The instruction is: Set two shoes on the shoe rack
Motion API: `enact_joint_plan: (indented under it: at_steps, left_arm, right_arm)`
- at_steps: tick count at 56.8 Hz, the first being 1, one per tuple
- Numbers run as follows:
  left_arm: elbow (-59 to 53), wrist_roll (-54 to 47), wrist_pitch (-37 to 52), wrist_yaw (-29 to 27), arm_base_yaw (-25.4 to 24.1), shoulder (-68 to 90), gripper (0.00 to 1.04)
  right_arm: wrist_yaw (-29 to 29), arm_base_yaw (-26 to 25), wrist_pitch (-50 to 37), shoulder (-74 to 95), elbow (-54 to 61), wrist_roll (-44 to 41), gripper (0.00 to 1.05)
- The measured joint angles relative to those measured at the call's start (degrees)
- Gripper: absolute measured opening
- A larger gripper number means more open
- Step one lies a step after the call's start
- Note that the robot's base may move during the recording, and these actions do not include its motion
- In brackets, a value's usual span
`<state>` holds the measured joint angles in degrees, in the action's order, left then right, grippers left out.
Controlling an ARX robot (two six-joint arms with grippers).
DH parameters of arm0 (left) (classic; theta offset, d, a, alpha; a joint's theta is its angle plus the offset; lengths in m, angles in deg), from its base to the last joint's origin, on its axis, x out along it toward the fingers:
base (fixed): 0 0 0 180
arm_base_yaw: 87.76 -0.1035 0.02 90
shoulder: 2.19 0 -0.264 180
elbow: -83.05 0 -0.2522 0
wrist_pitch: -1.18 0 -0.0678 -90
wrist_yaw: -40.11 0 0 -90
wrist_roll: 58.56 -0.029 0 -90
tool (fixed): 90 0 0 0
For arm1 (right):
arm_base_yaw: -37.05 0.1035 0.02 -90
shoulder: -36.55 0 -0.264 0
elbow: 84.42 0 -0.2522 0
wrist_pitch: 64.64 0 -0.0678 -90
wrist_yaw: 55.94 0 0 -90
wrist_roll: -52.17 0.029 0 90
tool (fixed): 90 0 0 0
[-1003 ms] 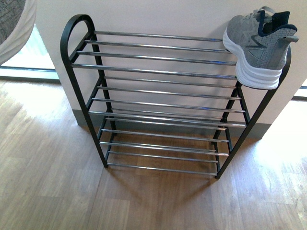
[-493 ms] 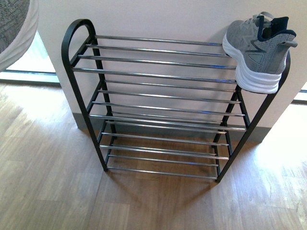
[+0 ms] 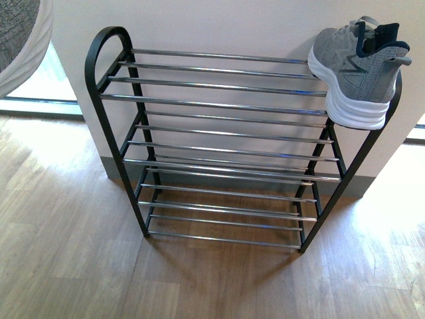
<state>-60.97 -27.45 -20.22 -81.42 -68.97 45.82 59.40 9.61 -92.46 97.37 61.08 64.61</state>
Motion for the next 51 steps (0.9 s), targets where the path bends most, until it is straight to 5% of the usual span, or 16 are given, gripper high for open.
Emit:
enact_joint_plan:
  at_steps: [13,32,49,51]
  left_arm:
    - [0.0,0.0,0.0,0.0,0.0,0.0,0.02]
    - [0.0,0.0,0.0,0.0,0.0,0.0,0.02]
    - [0.0,0.0,0.0,0.0,0.0,0.0,0.02]
    - [0.0,0.0,0.0,0.0,0.0,0.0,0.02]
  right_arm:
    - [-4.9,6.3,3.7,-8.4,6.6,-9.9,0.55]
    - [-13.6,15.1,8.2,-20.0,13.9,-12.0,0.01]
    - [-19.4,21.1,15.2,-31.1,17.8,-12.2,0.01]
    - [-23.5,23.8,16.5,-32.6,18.1,-12.2,0.01]
